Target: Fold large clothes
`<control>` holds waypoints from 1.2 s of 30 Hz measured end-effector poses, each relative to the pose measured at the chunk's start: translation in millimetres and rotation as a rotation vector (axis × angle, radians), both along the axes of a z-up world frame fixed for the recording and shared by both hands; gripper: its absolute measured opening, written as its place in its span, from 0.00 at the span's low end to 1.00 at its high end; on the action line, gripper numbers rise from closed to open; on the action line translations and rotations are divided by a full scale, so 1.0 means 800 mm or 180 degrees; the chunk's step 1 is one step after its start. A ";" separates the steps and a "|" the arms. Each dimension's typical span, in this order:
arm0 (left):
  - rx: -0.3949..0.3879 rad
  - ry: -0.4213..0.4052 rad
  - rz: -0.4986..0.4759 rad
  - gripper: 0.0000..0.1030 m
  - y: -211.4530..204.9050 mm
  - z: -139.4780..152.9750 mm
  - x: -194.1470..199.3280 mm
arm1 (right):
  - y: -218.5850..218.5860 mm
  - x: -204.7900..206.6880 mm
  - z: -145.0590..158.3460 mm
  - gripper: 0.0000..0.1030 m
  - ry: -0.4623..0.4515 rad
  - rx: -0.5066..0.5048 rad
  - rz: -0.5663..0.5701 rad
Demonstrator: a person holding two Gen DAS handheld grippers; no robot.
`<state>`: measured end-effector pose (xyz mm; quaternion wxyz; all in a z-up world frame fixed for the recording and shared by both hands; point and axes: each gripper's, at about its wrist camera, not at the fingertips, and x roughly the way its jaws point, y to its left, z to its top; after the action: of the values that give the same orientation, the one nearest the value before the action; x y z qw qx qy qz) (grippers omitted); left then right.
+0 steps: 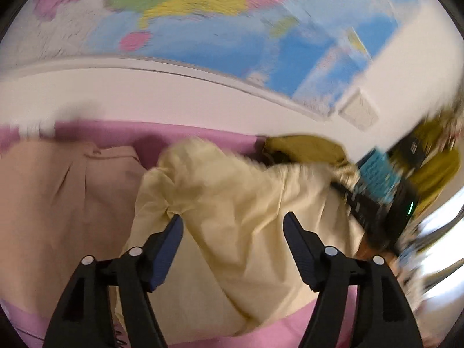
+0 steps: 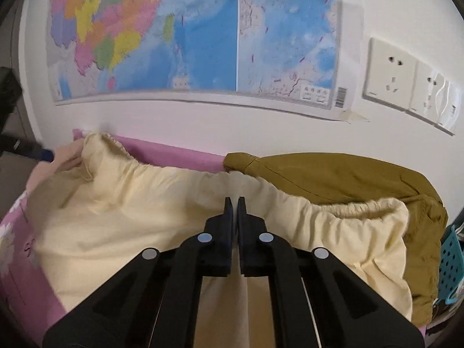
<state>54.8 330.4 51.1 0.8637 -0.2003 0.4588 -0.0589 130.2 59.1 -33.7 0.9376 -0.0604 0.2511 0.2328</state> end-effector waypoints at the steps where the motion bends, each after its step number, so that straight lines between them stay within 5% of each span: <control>1: 0.0052 0.0053 -0.0060 0.67 -0.007 -0.008 0.003 | 0.004 0.009 -0.007 0.03 0.0081 -0.0027 -0.0008; 4: 0.0648 0.0210 -0.0070 0.66 -0.032 -0.045 0.011 | 0.010 0.046 -0.045 0.03 0.0481 -0.0115 -0.0062; 6: 0.0868 0.0184 -0.0071 0.66 -0.033 -0.055 0.004 | 0.000 0.043 -0.045 0.06 0.0493 0.0013 -0.0048; 10: 0.0872 -0.0135 0.0033 0.74 -0.018 -0.044 -0.034 | -0.048 -0.001 -0.016 0.50 0.0243 0.0351 0.0044; 15: 0.0904 -0.0383 0.0224 0.87 0.009 -0.036 -0.083 | -0.167 -0.090 -0.011 0.63 0.0009 0.0701 -0.0171; 20: 0.0946 -0.0199 0.0091 0.89 0.003 -0.067 -0.104 | -0.258 -0.151 -0.072 0.73 0.0261 0.0686 -0.0739; 24: 0.1137 -0.0170 -0.0011 0.89 -0.016 -0.093 -0.104 | -0.279 -0.157 -0.120 0.77 0.0546 0.0623 -0.0794; 26: 0.1103 -0.0175 -0.0010 0.72 -0.020 -0.100 -0.096 | -0.282 -0.146 -0.131 0.74 0.0607 0.0624 -0.0754; 27: 0.1062 -0.0175 0.0000 0.63 -0.018 -0.102 -0.097 | -0.285 -0.137 -0.135 0.60 0.0660 0.0682 -0.0756; 29: 0.0915 -0.0195 0.0059 0.31 -0.018 -0.099 -0.096 | -0.294 -0.125 -0.134 0.16 0.0739 0.0928 -0.0584; 32: 0.0637 -0.0258 0.0179 0.10 -0.008 -0.074 -0.111 | -0.323 -0.139 -0.106 0.10 0.0608 0.1228 -0.0488; 36: 0.0213 -0.0304 0.0207 0.07 0.004 -0.045 -0.142 | -0.366 -0.186 -0.043 0.06 0.0186 0.1435 -0.0506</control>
<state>-58.5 333.8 15.4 0.8922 -0.1830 0.4121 -0.0248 -18.6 -233.6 -68.4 0.9351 0.1771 0.2237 0.2100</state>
